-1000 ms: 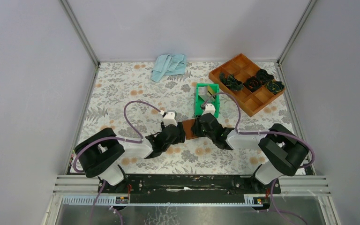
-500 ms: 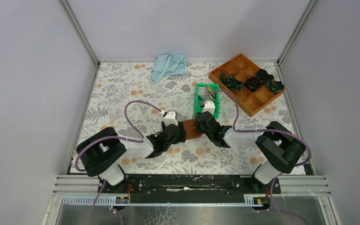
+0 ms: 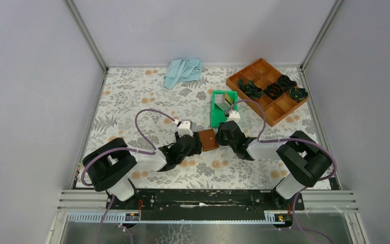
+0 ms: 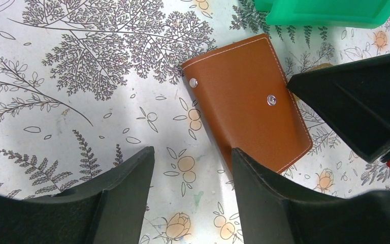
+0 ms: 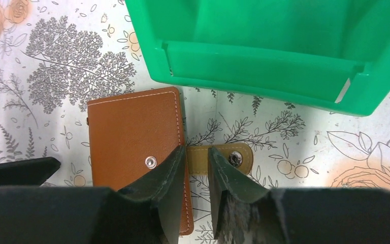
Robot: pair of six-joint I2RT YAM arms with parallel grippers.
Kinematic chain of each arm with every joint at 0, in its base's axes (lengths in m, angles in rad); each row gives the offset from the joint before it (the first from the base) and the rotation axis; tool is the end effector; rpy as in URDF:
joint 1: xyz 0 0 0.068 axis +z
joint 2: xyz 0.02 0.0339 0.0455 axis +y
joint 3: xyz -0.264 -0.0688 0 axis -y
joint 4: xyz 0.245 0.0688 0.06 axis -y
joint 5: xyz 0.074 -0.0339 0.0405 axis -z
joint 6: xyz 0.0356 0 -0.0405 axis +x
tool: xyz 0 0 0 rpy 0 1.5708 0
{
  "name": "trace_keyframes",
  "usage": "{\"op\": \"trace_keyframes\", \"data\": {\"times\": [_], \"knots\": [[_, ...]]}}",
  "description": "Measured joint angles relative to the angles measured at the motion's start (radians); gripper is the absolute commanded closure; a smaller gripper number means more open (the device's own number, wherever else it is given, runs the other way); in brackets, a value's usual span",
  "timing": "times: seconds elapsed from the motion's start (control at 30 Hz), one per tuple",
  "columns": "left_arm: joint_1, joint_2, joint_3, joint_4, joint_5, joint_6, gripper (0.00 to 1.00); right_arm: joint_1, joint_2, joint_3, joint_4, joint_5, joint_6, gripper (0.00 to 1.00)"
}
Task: Put the credit cards into the card holder
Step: Open the card holder at the center of the board.
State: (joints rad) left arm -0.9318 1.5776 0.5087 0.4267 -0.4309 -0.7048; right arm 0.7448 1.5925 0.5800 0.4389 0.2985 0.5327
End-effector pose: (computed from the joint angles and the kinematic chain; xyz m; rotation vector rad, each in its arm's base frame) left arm 0.1774 -0.2138 0.1279 0.0095 2.1839 -0.4689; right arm 0.2256 0.1937 0.1428 -0.0523 2.1467 0.4364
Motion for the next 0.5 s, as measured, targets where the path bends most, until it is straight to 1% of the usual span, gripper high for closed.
{"op": "trace_keyframes", "data": {"times": [0.3, 0.5], "knots": [[0.0, 0.001, 0.002, -0.001, 0.0, 0.0, 0.36, -0.053, 0.0, -0.059, 0.122, -0.129, 0.059, 0.67], [0.0, 0.008, 0.004, 0.001, -0.001, 0.0, 0.43, -0.058, 0.0, -0.081, 0.166, -0.206, 0.088, 0.66]]}}
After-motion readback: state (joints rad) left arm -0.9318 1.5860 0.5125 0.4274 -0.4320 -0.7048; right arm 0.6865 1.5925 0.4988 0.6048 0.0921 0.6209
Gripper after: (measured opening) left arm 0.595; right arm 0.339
